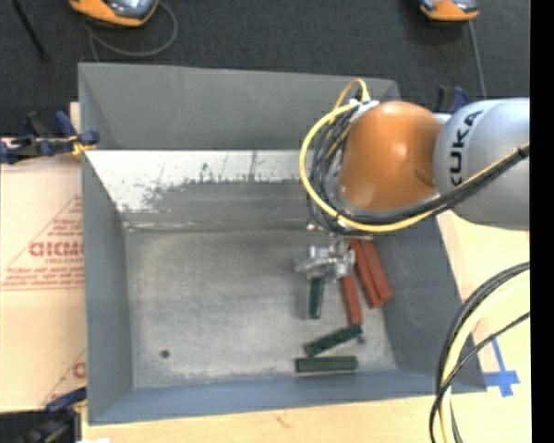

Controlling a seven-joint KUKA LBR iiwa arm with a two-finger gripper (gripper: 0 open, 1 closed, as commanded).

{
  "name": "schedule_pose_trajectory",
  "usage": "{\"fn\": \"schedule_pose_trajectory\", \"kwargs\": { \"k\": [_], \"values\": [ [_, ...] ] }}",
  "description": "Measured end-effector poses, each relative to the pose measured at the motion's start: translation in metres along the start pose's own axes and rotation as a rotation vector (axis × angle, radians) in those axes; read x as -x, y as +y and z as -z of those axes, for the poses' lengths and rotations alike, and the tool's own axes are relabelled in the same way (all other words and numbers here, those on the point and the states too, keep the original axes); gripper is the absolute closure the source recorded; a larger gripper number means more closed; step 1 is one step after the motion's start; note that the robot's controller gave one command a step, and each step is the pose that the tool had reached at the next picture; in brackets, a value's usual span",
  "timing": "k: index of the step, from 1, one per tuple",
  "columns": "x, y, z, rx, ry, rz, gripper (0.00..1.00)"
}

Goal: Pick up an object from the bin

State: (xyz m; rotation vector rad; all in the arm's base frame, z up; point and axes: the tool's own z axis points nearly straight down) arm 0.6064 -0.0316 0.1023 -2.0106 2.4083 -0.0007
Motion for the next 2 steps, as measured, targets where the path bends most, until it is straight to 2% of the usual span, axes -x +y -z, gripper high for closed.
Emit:
{"fn": "schedule_pose_trajectory", "kwargs": {
  "k": [1,2],
  "values": [
    [-0.014,0.011,0.005,0.003,0.001,-0.028,1.0],
    [-0.029,0.005,0.117,-0.008,0.002,-0.053,1.0]
  ]
}}
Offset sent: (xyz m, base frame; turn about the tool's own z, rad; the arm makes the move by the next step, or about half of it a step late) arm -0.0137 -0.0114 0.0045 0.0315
